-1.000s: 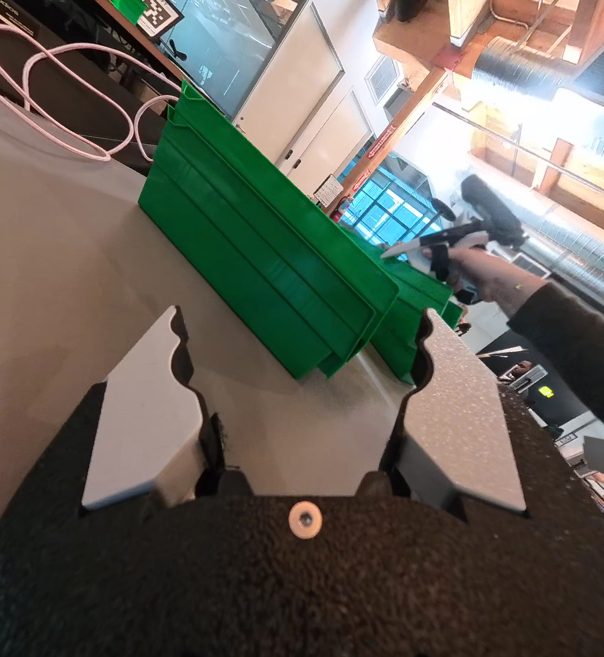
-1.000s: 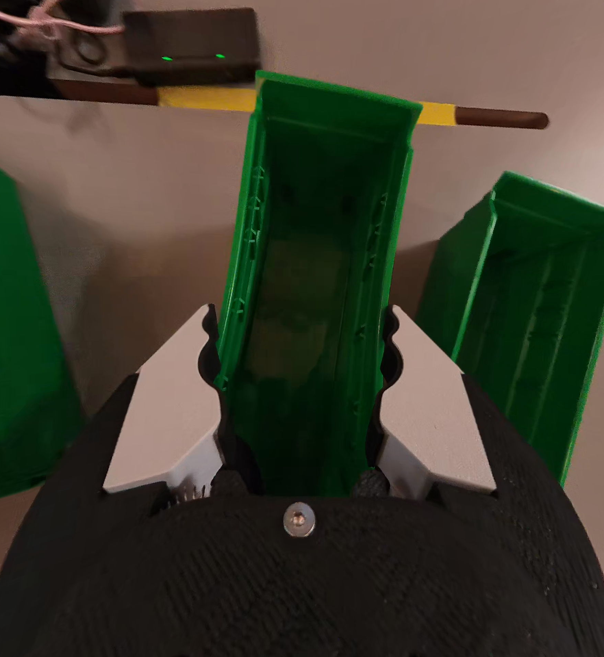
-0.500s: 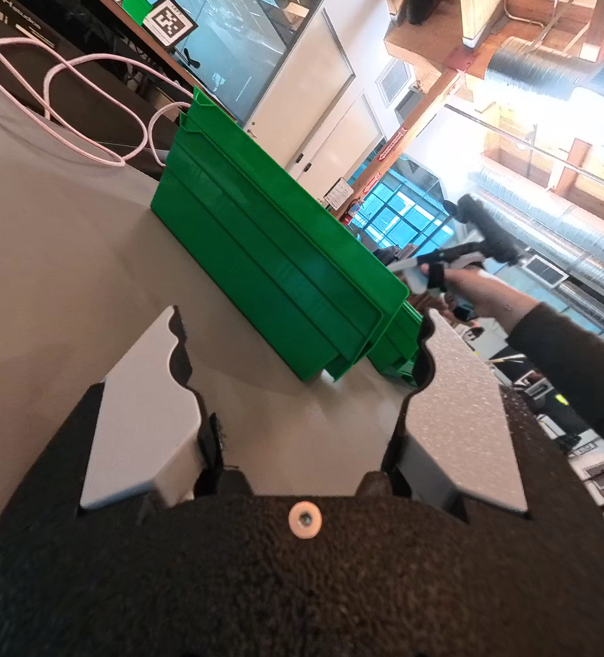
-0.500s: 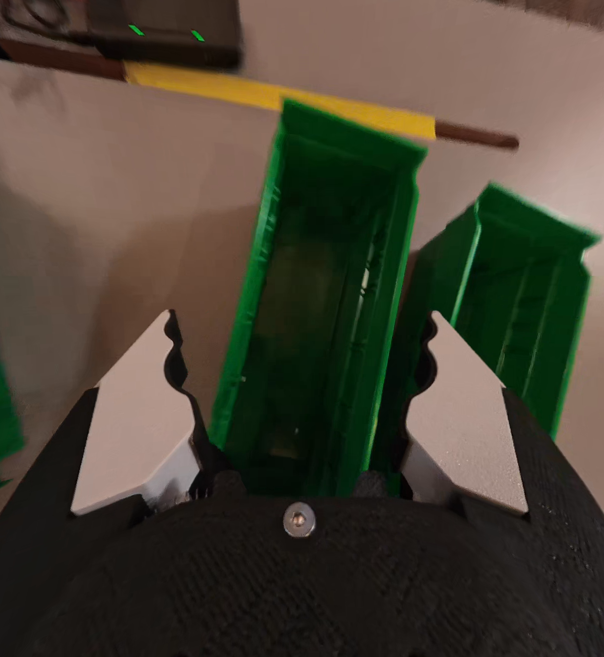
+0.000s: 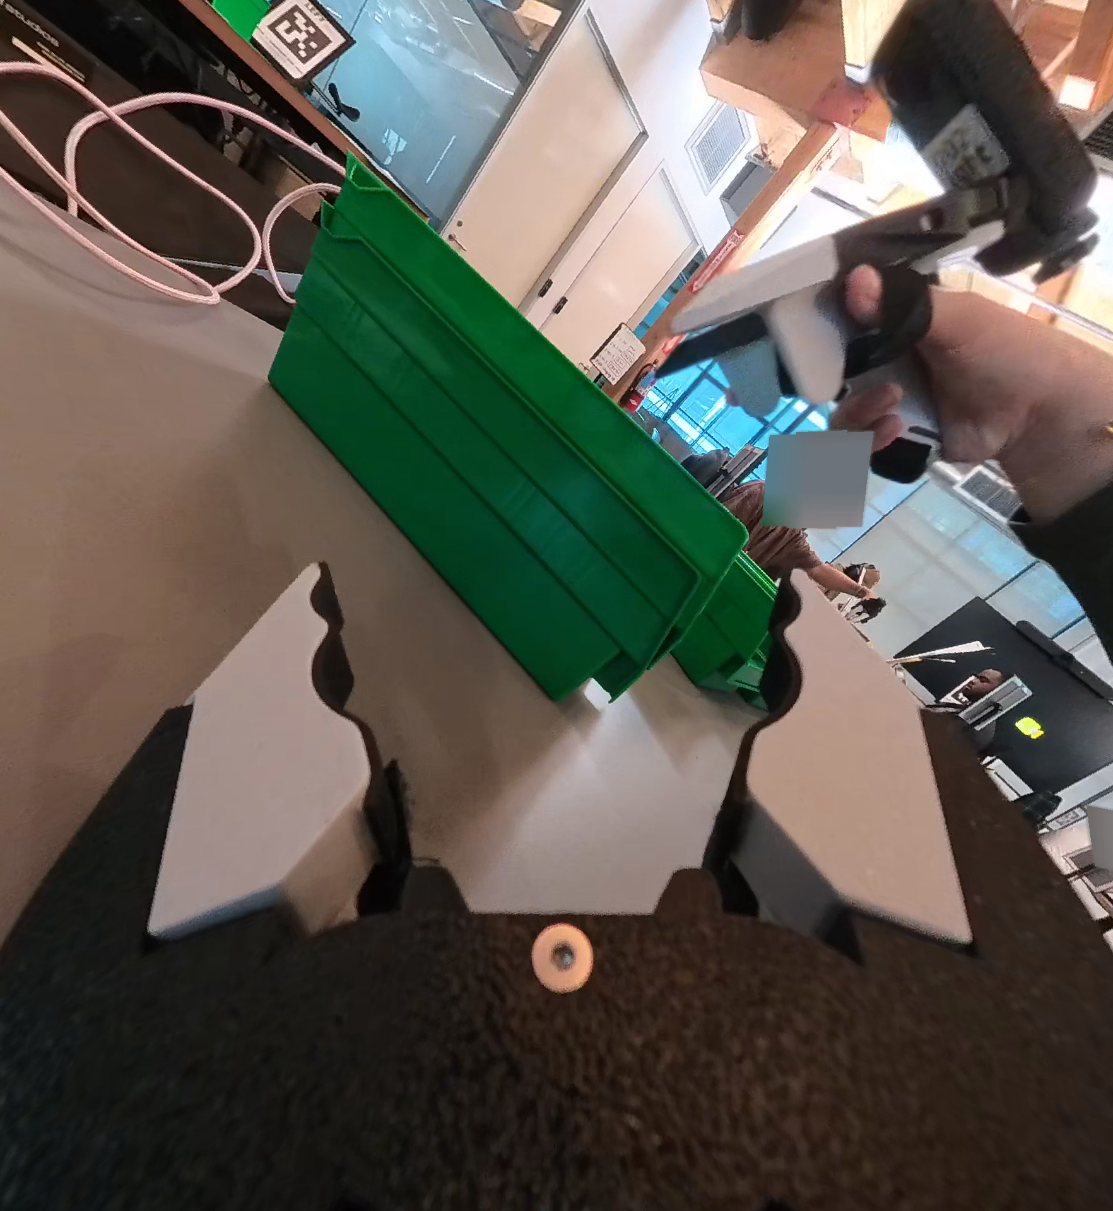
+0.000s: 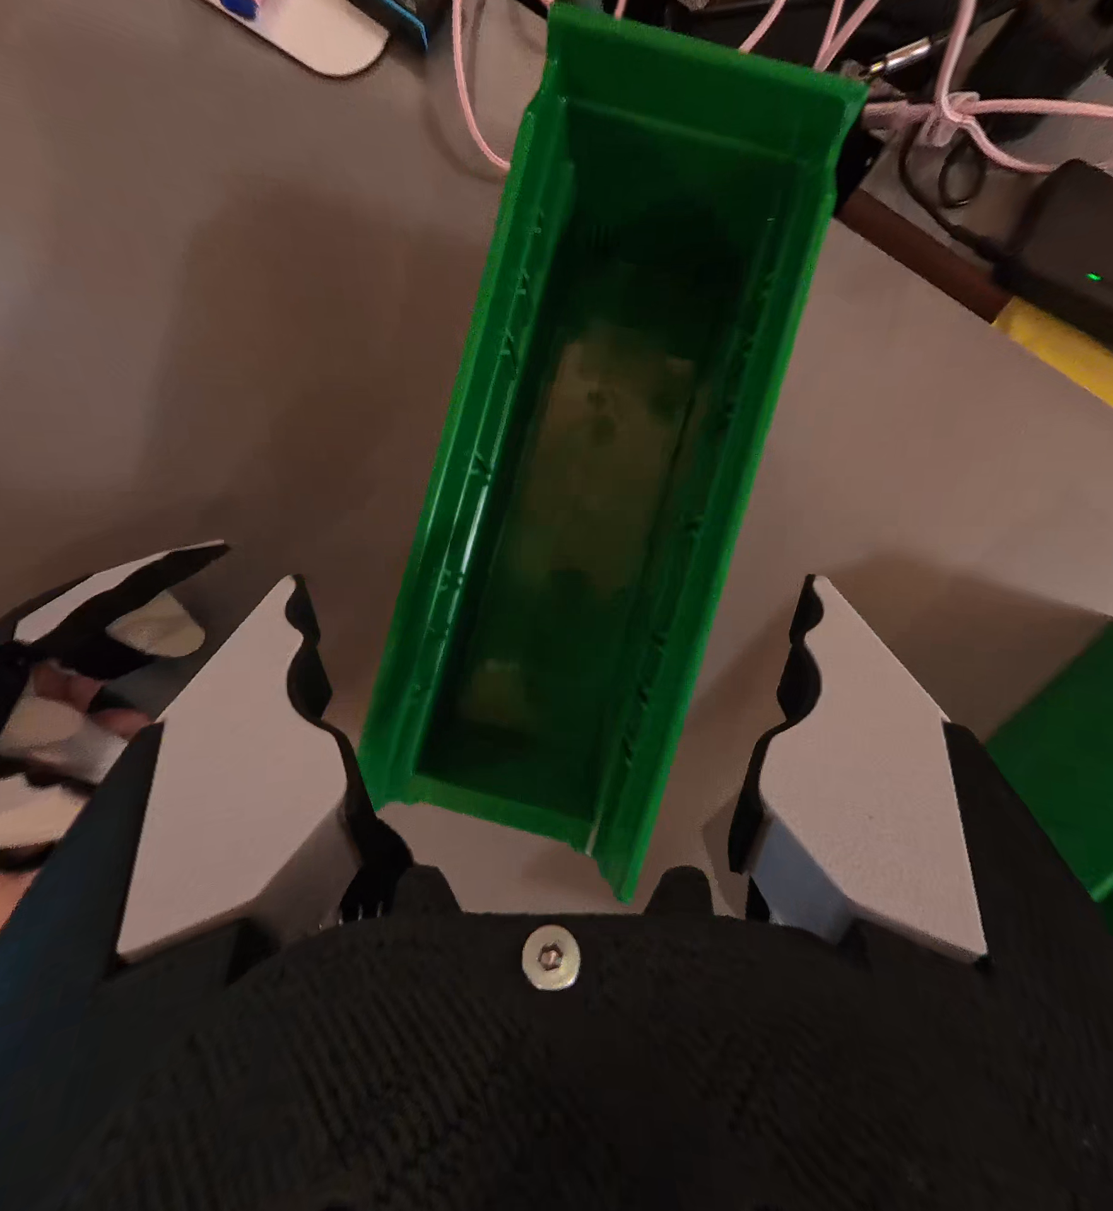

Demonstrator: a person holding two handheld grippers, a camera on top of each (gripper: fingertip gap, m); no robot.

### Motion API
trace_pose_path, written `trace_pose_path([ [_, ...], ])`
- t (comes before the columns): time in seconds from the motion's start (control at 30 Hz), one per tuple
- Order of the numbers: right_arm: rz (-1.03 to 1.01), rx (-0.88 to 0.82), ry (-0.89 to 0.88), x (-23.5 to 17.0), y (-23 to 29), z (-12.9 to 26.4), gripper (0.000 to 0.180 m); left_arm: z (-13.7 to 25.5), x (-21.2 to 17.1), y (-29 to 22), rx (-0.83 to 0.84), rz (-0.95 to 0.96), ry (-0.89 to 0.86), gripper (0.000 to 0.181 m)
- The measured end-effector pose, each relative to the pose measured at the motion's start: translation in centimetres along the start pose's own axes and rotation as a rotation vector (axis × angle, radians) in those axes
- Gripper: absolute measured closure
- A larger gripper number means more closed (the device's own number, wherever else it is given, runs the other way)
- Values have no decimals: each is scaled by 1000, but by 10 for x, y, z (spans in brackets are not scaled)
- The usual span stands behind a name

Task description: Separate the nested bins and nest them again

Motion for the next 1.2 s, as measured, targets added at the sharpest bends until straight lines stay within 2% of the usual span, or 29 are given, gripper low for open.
trace_pose_path([
  [0.27,-49,-117,86,10,-11,-48,47,-1,0,1,1,8,9,54],
  [0.33,-47,-136,94,12,-13,-51,50,-1,0,1,0,10,11,54],
  [0.53,-26,-173,121,20,-3,-52,78,-2,-1,1,2,18,22,53],
  [0.8,-34,-110,70,31,31,-57,83,-2,0,2,0,20,18,53],
  [1.0,23,-146,36,49,52,-36,82,-2,0,2,-3,26,18,53],
  [1.2,12,-152,-68,62,46,20,81,-1,0,2,-8,33,13,53],
])
Point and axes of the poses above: each gripper's, where its closed fingertips meet, z back along the fingers, x out of its top, y = z × x across the jaws, the point moved 9 cm from there along z, back along the fingers, and after that the axes turned 15 degrees about x, right-handed, at the moved point
